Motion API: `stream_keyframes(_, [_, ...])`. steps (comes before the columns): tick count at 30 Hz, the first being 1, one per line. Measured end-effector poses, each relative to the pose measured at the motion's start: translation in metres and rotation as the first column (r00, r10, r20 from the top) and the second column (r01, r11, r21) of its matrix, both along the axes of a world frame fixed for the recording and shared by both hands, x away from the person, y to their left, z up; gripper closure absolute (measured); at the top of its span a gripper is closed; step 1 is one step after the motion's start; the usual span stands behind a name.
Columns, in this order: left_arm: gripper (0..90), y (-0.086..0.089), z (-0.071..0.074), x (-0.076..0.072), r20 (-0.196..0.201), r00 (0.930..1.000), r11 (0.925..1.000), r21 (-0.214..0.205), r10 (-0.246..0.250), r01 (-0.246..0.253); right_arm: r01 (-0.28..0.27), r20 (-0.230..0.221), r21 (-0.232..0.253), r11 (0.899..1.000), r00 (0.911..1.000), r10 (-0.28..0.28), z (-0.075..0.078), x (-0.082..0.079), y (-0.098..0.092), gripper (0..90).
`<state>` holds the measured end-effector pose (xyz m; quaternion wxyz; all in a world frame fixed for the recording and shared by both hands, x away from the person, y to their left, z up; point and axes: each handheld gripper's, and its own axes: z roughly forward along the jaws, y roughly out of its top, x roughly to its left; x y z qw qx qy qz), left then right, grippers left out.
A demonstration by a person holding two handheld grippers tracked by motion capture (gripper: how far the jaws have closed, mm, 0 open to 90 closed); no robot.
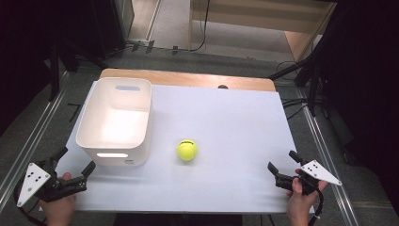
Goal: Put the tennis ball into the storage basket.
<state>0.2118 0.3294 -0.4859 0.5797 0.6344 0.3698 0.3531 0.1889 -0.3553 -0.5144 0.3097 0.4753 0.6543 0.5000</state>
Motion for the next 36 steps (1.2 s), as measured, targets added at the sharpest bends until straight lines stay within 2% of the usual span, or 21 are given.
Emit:
stream_keyframes(5, [0.0,0.0,0.0,0.0,-0.002,1.0,1.0,-0.006,-0.004,0.004,-0.014,-0.016,-0.025,1.0,0.9998,0.014,0.002,0.001,0.003,1.1])
stream_keyframes(9, [0.0,0.001,0.0,0.0,-0.005,0.9998,0.9998,-0.005,-0.02,0.02,-0.066,-0.025,-0.017,0.998,0.9976,0.065,0.01,0.003,0.006,1.2])
stream_keyframes(10, [0.0,0.002,-0.001,0.0,-0.003,0.9997,0.9997,-0.01,-0.023,0.023,-0.087,-0.019,-0.027,0.996,0.9961,0.086,0.015,0.005,0.008,1.2])
stream_keyframes(11, [0.0,0.002,-0.001,0.0,-0.003,0.9998,0.9997,-0.016,-0.02,0.02,-0.087,-0.019,-0.027,0.996,0.9961,0.086,0.015,0.005,0.008,1.2])
stream_keyframes(21, [0.0,0.002,-0.001,0.001,0.0,0.9997,0.9996,-0.014,-0.023,0.023,-0.145,-0.075,-0.066,0.987,0.9874,0.14,0.032,0.013,0.022,1.1])
stream_keyframes(24, [0.0,0.003,0.0,0.001,-0.006,0.9994,0.9992,-0.022,-0.034,0.034,-0.176,-0.105,-0.088,0.98,0.9805,0.166,0.036,0.017,0.028,1.1])
stream_keyframes(27, [0.0,0.003,0.0,0.001,-0.007,0.9995,0.9992,-0.025,-0.032,0.032,-0.222,-0.135,-0.109,0.969,0.969,0.207,0.039,0.023,0.035,1.1])
stream_keyframes(33, [0.0,0.001,0.0,0.002,-0.008,0.9997,0.9997,-0.014,-0.023,0.022,-0.255,-0.141,-0.134,0.958,0.9614,0.236,0.048,0.033,0.048,1.1])
stream_keyframes(36, [0.0,0.0,0.0,0.001,-0.007,0.9997,0.9997,-0.006,-0.025,0.025,-0.277,-0.153,-0.147,0.95,0.9547,0.255,0.054,0.037,0.054,1.1])
